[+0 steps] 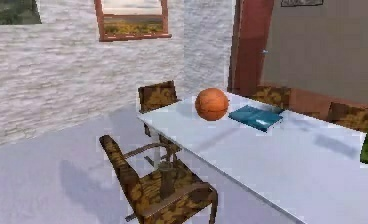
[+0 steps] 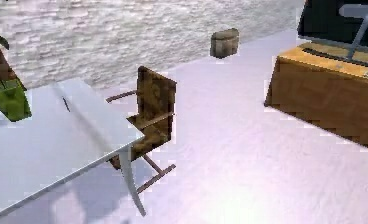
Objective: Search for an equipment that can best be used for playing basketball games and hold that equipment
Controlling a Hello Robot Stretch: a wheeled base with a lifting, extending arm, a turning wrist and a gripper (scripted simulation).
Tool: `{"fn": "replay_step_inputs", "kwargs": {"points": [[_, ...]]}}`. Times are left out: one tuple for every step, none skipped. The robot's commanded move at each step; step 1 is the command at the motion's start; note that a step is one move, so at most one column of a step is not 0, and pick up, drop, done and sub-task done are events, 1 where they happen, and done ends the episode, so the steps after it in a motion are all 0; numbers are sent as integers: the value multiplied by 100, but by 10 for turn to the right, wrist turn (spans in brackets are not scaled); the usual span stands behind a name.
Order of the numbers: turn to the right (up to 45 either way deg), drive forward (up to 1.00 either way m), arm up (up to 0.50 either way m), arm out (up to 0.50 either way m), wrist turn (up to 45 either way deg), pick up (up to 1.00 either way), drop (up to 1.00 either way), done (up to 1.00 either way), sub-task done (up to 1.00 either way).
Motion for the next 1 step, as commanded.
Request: {"fn": "replay_step_inputs", "kwargs": {"points": [[0, 50, 0, 0, 0, 0, 0, 0, 0]]}}
